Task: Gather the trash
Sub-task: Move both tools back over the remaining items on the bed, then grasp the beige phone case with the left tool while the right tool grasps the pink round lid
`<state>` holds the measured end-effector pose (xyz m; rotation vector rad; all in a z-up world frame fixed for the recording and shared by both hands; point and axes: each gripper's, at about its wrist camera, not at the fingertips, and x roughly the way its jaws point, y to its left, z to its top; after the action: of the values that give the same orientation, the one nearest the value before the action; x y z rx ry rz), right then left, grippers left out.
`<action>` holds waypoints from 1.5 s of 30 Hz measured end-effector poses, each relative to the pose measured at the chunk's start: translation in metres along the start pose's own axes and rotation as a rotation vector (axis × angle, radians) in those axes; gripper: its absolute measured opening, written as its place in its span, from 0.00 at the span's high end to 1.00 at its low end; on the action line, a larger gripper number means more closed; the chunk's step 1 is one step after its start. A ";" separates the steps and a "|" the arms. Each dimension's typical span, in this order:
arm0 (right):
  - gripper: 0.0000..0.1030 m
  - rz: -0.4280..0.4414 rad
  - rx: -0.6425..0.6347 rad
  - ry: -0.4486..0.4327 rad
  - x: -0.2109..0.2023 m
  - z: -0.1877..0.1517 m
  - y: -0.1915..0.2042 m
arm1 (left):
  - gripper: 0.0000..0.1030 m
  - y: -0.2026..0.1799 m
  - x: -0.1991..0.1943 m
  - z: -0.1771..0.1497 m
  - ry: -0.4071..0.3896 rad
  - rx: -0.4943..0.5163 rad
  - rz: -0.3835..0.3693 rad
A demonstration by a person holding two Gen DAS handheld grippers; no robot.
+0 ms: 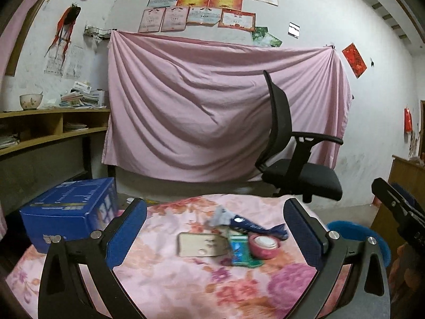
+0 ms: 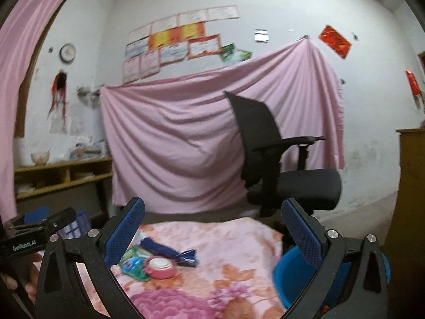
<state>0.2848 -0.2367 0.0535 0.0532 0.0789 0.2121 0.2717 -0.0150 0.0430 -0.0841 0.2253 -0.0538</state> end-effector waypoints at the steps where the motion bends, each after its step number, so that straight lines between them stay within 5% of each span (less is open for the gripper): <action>1: 0.00 0.007 -0.013 0.011 0.003 -0.001 0.005 | 0.02 0.005 0.002 -0.002 0.001 0.005 0.000; 8: 0.00 0.050 -0.048 0.100 0.031 -0.012 0.030 | 0.02 0.032 0.014 -0.015 0.043 0.024 0.010; 19: 0.02 0.089 -0.007 0.360 0.082 -0.032 0.038 | 0.04 0.040 0.068 -0.032 0.282 0.067 0.014; 30: 0.14 0.128 -0.035 0.584 0.119 -0.056 0.054 | 0.66 0.062 0.128 -0.050 0.554 -0.087 -0.031; 40: 0.18 0.130 0.020 0.731 0.150 -0.074 0.058 | 0.77 0.068 0.145 -0.051 0.601 -0.152 -0.048; 45: 0.46 0.121 0.028 0.781 0.157 -0.081 0.058 | 0.87 0.060 0.148 -0.051 0.607 -0.117 -0.023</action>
<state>0.4188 -0.1433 -0.0347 0.0006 0.8582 0.3434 0.4063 0.0318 -0.0447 -0.1867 0.8350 -0.0889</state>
